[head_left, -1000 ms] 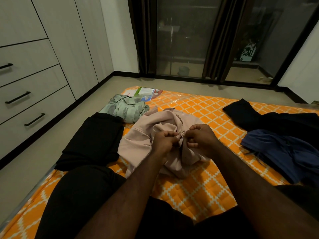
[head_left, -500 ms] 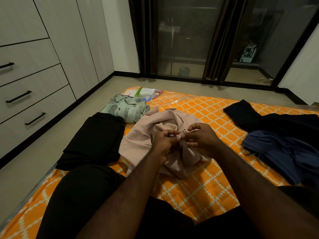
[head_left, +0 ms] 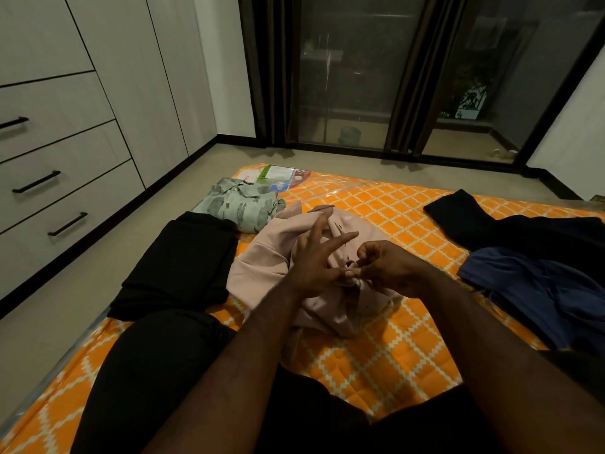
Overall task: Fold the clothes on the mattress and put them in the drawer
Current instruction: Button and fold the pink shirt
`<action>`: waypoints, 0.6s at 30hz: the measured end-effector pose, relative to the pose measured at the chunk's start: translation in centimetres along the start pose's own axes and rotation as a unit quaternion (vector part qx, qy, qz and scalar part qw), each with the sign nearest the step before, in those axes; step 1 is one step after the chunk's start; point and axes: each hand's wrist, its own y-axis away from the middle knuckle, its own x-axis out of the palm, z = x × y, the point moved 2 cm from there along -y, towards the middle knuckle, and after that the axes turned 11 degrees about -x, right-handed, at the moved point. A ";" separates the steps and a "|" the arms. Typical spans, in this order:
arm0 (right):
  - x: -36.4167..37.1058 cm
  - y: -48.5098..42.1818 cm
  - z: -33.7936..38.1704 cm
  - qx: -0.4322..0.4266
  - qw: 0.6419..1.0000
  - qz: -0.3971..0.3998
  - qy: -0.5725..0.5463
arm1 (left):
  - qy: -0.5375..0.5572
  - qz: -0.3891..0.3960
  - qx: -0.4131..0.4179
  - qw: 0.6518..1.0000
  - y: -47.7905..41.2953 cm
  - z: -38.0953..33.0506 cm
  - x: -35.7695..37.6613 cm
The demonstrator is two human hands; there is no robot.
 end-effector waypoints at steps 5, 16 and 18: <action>0.0 -0.3 -0.4 0.021 0.999 -0.026 0.003 | 0.111 0.082 -0.049 0.989 0.4 0.1 0.4; 0.8 -1.5 -0.7 0.033 0.988 -0.127 0.077 | 0.142 0.027 -0.138 0.980 -0.1 0.9 1.9; 1.1 -1.5 -0.4 0.013 0.988 -0.134 0.075 | 0.149 0.024 -0.144 0.978 -0.2 0.9 1.7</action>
